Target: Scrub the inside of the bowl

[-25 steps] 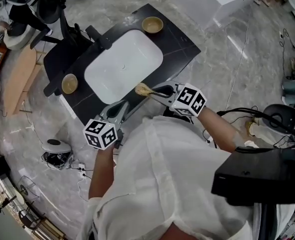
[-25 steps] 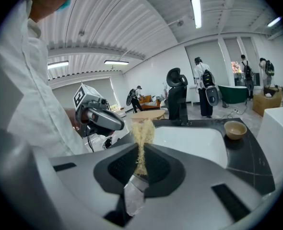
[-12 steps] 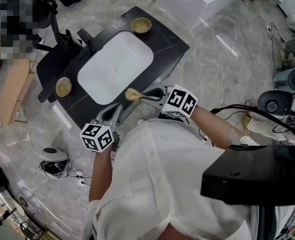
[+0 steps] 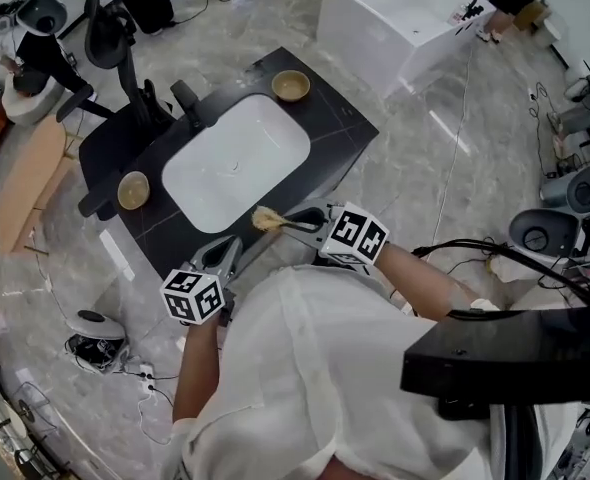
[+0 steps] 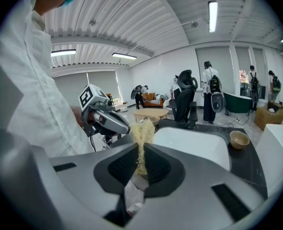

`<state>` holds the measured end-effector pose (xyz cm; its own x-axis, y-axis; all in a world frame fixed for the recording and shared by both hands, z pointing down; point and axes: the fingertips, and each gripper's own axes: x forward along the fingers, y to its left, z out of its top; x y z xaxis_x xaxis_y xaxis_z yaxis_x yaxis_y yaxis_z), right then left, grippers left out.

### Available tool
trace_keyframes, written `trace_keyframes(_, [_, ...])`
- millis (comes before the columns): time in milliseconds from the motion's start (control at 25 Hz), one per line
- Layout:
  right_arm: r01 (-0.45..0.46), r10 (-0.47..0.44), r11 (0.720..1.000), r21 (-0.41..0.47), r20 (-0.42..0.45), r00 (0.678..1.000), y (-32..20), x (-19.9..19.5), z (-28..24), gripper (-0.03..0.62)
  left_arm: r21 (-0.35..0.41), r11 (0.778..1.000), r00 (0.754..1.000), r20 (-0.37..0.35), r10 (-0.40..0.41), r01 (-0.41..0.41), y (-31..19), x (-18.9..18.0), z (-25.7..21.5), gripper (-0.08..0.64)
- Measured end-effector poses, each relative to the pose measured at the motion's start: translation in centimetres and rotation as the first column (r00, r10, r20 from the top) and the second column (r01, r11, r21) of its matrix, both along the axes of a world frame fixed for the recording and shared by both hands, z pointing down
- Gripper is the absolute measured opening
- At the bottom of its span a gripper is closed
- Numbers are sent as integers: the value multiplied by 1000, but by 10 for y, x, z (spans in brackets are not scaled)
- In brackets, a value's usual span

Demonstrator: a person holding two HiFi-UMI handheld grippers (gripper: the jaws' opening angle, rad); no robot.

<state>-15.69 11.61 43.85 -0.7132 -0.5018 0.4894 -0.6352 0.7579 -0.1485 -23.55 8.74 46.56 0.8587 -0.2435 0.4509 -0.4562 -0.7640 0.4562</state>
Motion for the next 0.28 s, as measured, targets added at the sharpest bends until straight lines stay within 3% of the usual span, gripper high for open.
trace_keyframes(280, [25, -25, 1000, -10, 22, 999, 11, -34, 7, 31, -21, 1000, 998, 52, -22, 23, 12, -37, 10, 5])
